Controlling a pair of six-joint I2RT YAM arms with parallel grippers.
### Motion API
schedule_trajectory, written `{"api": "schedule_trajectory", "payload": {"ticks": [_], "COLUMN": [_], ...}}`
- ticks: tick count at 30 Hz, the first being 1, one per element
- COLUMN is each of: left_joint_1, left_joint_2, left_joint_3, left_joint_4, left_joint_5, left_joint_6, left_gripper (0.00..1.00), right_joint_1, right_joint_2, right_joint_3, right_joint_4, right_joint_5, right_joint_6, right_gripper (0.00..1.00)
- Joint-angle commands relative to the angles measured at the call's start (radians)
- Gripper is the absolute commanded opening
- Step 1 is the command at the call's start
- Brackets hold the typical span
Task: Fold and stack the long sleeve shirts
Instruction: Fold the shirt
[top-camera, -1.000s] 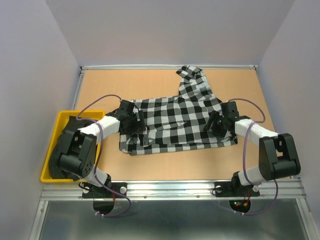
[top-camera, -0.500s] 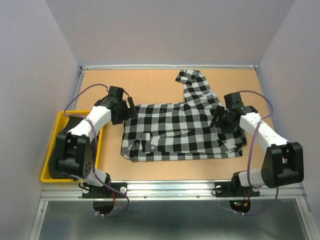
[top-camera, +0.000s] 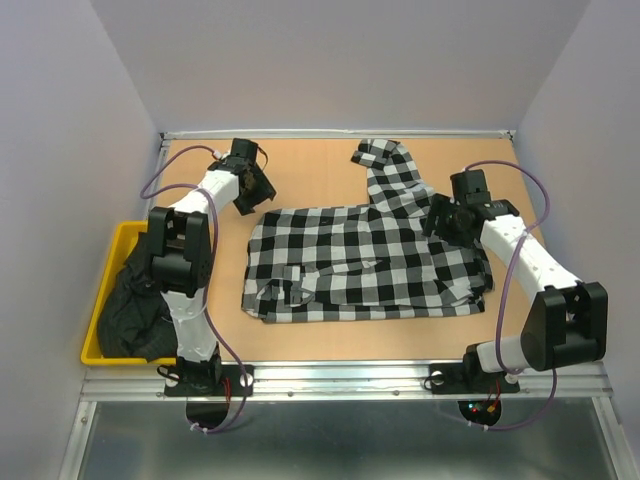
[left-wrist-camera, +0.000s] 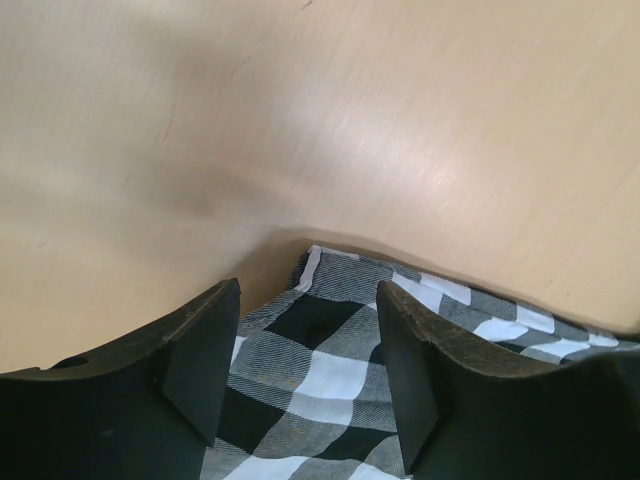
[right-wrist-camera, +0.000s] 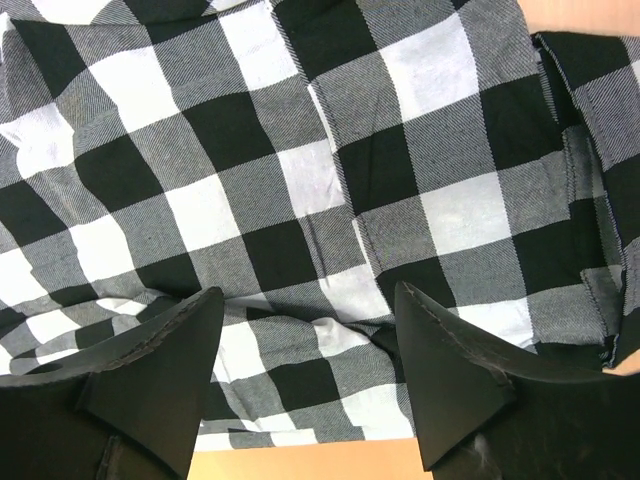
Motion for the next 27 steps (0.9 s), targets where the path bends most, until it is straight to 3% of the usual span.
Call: {"api": "schedule_trajectory", "payload": {"ticks": [1,9,18,27], "left_joint_1": [-0.025,-0.08,-0.097,-0.094], "left_joint_2": [0.018,0.136,0.208,0.268], "left_joint_3": [0.092,0.247,0.281,0.314], "left_joint_4": [-0.077,-0.231,-0.263,-0.268], "left_joint_5": [-0.051,-0.084,-0.078,-0.118], "left_joint_6": [-0.115,-0.195,-0.211,-0.166], "left_gripper": [0.67,0.63,0.6,0.46], "right_joint_1": [-0.002,-0.002,-0.002,-0.002], "right_joint_2": [-0.041,-0.064,-0.062,0.008], "right_joint_3": [0.011,-0.043,-0.078,0.015], "right_joint_4": [0.038,0.073,0.104,0.125], "right_joint_5": [0.022,0.024,0.025,0.019], "right_joint_6": [-0.034,-0.054,-0.061,-0.07], "right_gripper": [0.75,0.75,0.75,0.75]}}
